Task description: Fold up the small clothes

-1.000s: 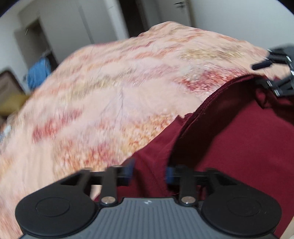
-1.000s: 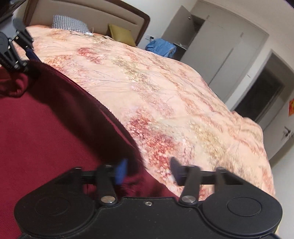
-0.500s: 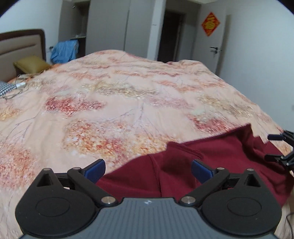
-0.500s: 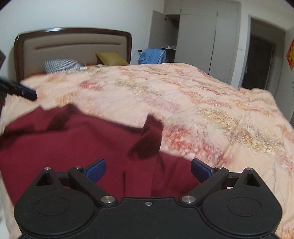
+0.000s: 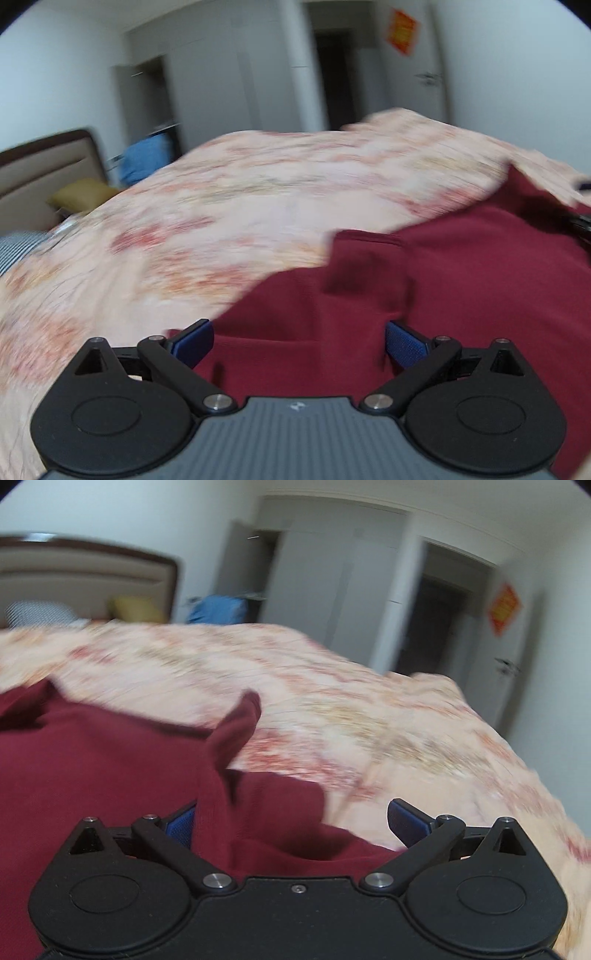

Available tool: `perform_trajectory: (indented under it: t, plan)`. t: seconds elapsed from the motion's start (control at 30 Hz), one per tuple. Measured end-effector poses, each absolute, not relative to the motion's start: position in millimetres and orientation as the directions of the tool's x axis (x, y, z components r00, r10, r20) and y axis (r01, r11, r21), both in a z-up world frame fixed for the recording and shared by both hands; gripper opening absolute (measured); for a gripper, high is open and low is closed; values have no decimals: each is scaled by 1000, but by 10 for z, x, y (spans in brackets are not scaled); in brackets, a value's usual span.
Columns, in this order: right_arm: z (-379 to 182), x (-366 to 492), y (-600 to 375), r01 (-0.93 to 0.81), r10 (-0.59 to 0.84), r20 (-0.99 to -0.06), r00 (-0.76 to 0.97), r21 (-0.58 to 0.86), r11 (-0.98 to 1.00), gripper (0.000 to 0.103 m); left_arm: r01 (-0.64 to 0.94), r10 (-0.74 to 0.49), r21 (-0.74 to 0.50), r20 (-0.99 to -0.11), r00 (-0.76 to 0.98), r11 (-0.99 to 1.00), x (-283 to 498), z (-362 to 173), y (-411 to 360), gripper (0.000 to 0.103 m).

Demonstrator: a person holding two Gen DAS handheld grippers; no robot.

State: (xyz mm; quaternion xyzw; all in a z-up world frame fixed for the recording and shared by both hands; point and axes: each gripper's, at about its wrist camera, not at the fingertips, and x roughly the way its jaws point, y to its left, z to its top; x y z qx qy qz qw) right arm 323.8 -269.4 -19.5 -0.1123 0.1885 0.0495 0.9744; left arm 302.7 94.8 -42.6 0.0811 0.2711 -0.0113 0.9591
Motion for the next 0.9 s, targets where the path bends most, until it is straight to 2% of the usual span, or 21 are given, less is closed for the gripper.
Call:
perform_trajectory:
  t: [0.2, 0.33, 0.5, 0.7, 0.8, 0.9]
  plan:
    - [-303, 3215, -3003, -52, 34, -366, 930, -40, 998, 102, -179, 137, -26, -542, 829, 984, 3039, -484, 1605, 102]
    - [-335, 3283, -3037, -48, 40, -395, 918, -11, 999, 102, -297, 187, -100, -579, 794, 950, 2987, -523, 1921, 101]
    - [-331, 3304, -3019, -45, 37, -413, 910, -10, 999, 102, -301, 178, -140, -551, 815, 943, 2834, -413, 1938, 102]
    - [-215, 3110, -2929, 2, -17, -382, 924, -40, 999, 102, -159, 83, -126, -463, 882, 979, 2733, -236, 1597, 103]
    - [-211, 2996, -2890, 9, -28, -359, 933, -57, 998, 102, -123, 74, -72, -474, 877, 990, 2844, -252, 1413, 103]
    - [-305, 2971, -2928, 46, -59, -388, 920, -41, 998, 102, -158, 102, -66, -513, 852, 985, 3023, -354, 1379, 103]
